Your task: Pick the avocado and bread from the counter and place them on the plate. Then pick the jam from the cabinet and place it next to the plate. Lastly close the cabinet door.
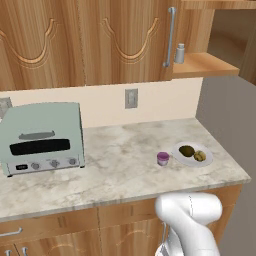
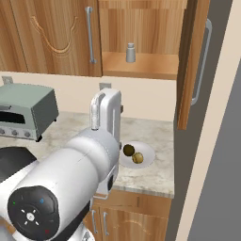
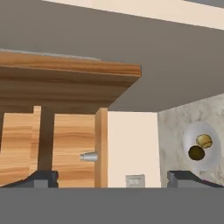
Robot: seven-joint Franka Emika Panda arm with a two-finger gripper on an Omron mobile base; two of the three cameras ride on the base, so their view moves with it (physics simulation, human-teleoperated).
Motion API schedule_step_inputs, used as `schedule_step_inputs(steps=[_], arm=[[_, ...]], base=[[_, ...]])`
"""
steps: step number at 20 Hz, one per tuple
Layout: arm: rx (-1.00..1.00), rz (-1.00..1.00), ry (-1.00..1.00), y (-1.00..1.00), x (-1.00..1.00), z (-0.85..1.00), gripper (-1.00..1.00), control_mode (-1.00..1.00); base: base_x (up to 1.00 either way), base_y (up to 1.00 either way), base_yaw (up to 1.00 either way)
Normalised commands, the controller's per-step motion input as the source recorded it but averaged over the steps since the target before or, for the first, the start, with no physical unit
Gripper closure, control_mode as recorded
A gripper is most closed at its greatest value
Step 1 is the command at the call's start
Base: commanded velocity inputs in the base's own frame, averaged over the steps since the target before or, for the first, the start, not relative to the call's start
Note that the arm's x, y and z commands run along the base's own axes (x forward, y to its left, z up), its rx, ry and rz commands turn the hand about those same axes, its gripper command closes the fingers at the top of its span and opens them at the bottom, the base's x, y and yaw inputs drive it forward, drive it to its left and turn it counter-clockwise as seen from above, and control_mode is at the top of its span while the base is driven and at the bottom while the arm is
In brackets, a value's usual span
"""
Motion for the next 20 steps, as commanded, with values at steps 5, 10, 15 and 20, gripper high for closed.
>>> schedule_step_inputs(steps=[5,10,15,20], arm=[[0.0,-0.13,-0.02,-0.31,0.0,0.0,-1.0,-1.0],[0.0,-0.11,-0.05,-0.32,0.0,0.0,-1.0,-1.0],[0.0,-0.06,-0.01,-0.06,0.0,0.0,-1.0,-1.0],[0.0,-0.01,0.0,-0.11,0.0,0.0,-1.0,-1.0]], base=[[0.0,0.0,0.0],[0.0,0.0,0.0],[0.0,0.0,0.0],[0.0,0.0,0.0]])
